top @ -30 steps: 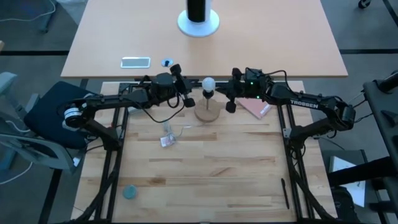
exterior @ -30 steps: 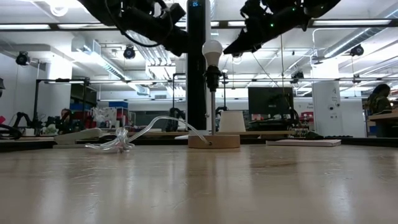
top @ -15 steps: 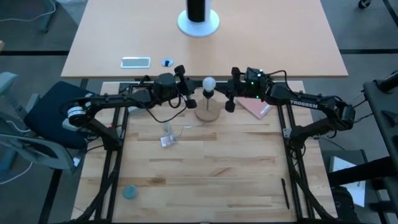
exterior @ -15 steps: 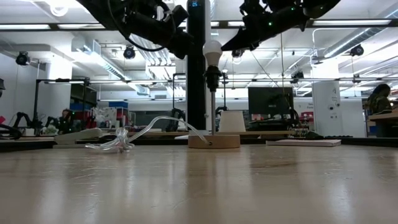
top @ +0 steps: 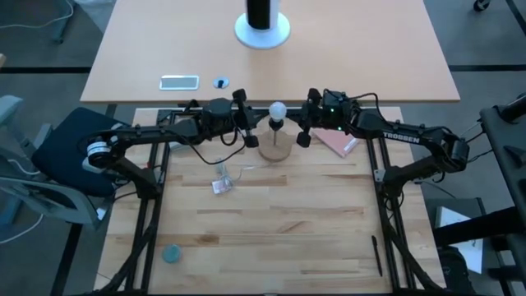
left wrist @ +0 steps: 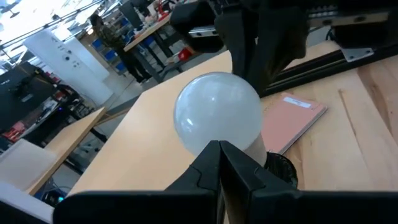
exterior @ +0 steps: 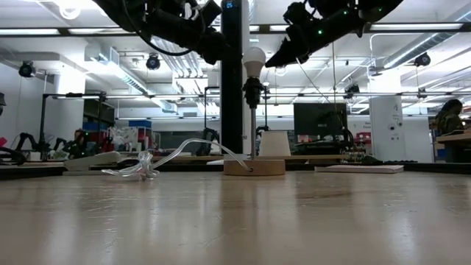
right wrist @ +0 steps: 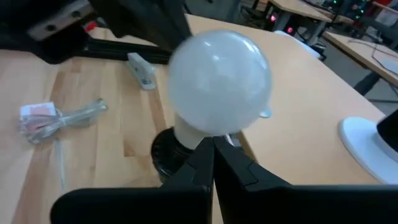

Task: Screw lightbulb
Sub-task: Remove the lightbulb from the desk lamp

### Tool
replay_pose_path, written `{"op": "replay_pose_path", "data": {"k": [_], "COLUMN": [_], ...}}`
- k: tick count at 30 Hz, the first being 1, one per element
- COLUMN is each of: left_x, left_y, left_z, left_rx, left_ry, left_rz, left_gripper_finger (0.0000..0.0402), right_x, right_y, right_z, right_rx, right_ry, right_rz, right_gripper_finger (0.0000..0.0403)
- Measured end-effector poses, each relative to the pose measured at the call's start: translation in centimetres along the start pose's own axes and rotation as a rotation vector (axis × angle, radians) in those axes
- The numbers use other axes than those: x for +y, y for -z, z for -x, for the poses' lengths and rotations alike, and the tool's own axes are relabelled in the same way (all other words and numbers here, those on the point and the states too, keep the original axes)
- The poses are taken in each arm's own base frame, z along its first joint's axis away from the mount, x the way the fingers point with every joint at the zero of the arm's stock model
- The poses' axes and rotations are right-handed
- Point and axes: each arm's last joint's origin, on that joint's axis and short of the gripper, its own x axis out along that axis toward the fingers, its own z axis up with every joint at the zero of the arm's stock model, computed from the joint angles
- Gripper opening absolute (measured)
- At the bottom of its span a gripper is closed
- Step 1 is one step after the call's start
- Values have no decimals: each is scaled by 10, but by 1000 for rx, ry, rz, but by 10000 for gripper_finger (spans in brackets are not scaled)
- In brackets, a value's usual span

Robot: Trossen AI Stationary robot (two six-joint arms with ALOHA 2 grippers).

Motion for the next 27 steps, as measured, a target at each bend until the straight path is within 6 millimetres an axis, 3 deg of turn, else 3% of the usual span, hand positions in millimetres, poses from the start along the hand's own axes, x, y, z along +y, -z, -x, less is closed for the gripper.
{"op": "replay_pose_path", "data": {"k": [11, 17, 27], "left_x": [10, 6, 1], "left_y": [-5, 5, 2], "left_z": [1, -9, -6], "left_rx": [-33, 1, -15], "left_ry": [-132, -113, -50], "left_rz": [-3, -4, -2], "left_gripper_finger": [0, 0, 0], "right_x": [3, 2, -1], "right_y": [-2, -7, -5], "right_z": [3, 3, 2], "right_rx": [-52, -97, -62], "right_ry": [-127, -112, -32], "right_rz": [26, 21, 18], "right_gripper_finger": [0, 0, 0]}}
